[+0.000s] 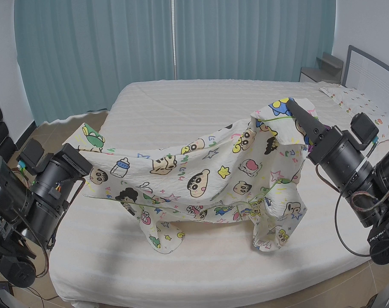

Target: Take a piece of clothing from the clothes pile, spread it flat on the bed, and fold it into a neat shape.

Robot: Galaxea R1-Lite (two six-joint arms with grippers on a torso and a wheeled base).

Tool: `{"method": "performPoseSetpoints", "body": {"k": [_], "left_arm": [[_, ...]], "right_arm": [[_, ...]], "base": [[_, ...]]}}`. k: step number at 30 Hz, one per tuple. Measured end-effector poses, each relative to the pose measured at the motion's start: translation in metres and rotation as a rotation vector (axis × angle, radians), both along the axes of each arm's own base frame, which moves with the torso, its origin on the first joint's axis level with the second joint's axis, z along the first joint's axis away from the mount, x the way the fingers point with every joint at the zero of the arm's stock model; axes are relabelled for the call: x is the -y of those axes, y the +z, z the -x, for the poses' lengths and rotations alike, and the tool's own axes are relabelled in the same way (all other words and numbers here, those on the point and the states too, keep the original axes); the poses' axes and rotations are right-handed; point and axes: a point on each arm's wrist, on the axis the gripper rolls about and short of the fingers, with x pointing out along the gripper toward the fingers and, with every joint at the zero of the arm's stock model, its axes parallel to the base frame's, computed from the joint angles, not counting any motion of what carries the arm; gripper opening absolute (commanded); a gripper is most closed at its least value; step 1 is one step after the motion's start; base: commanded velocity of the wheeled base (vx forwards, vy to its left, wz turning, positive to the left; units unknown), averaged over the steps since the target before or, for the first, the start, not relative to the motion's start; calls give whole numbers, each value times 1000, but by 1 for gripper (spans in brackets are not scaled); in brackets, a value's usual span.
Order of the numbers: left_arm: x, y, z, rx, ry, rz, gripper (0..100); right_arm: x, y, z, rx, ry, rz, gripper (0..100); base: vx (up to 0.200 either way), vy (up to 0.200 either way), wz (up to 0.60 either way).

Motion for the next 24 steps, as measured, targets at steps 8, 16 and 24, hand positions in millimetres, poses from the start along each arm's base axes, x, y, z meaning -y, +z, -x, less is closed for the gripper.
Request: {"method": "performPoseSetpoints", "body": {"k": [8,16,24], "left_arm": [[-8,11,16,57,16,-43,0],[-16,24,44,147,24,-101,0],[-24,31,70,171,3,-137,0]], "right_arm": [[4,19,23,109,25,13,0],[18,42,59,161,81,2,0],[37,57,86,196,134,-9,0]], "base": [[-125,0,0],[0,0,0],[0,0,0]]}}
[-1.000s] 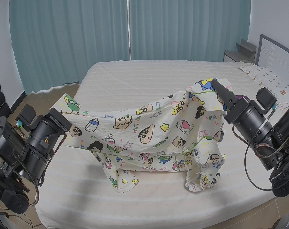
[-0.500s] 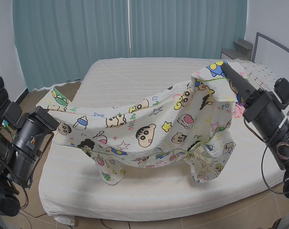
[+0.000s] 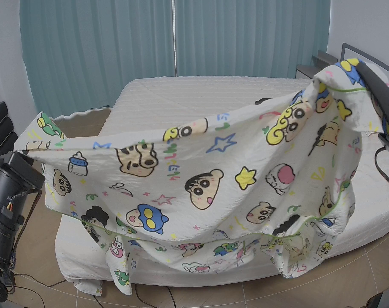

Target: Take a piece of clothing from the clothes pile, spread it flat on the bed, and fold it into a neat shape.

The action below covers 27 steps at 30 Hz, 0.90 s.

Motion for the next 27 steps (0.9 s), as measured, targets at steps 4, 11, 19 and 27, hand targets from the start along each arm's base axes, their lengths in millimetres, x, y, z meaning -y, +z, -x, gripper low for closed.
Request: {"method": "performPoseSetpoints", "body": {"k": [4,11,19,27], "left_arm": [[-2,1,12,-14,-31,-35,0],[-6,2,23,-15,-45,-48,0],[-6,-3,20,-43,-32,-62,0],[1,-25,-1,-182,-24,-68,0]], "right_arm": [[7,5,8,13,7,-10,0],[11,4,10,-7,4,6,0],[11,-4,-5,-75,-57,61,0],[10,-21,-39,-165,-165,116,0]], "base": [[0,0,0],[0,0,0],[0,0,0],[0,0,0]]}}
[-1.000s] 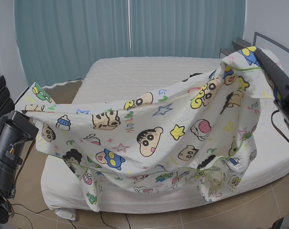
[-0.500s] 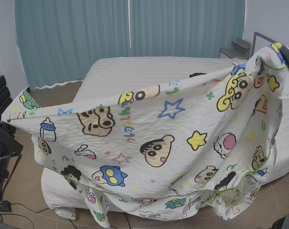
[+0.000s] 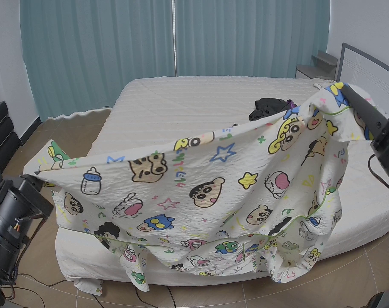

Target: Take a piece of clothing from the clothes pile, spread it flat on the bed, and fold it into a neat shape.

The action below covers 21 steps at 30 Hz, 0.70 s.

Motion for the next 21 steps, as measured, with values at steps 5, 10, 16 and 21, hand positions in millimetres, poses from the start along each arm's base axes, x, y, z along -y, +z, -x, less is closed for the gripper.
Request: {"method": "performPoseSetpoints", "body": {"k": [5,10,16,21], "left_arm": [[3,-11,-23,-80,27,-9,0],[7,-17,-53,-132,59,-24,0],[15,-26,-97,-181,98,-43,0],[21,-40,-135,-222,132,-58,0]], "right_arm": [[-1,-15,-22,-62,-57,41,0],[-3,-28,-45,-112,-105,70,0],[-4,-40,-80,-150,-169,85,0],[-5,-54,-112,-172,-216,92,0]], "base": [[120,0,0],[200,0,0],[200,0,0],[200,0,0]]}}
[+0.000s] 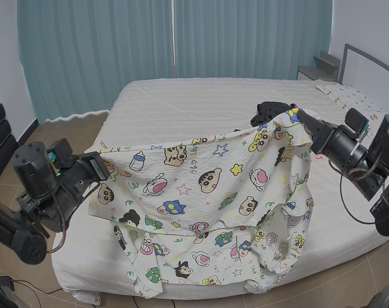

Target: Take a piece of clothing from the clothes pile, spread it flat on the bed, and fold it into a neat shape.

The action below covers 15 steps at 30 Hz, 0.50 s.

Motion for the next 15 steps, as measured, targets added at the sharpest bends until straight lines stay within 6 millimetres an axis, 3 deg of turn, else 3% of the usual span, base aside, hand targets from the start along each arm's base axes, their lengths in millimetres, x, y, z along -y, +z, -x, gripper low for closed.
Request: {"method": "performPoseSetpoints", "body": {"k": [10,15], "left_arm": [[13,-42,-87,-81,51,-29,0],[19,-63,-125,-119,71,-41,0]], "right_arm": [[-6,-47,-83,-57,-83,20,0],[-12,-78,-118,-92,-108,30,0]], "base": [[200,0,0],[0,0,0]]}}
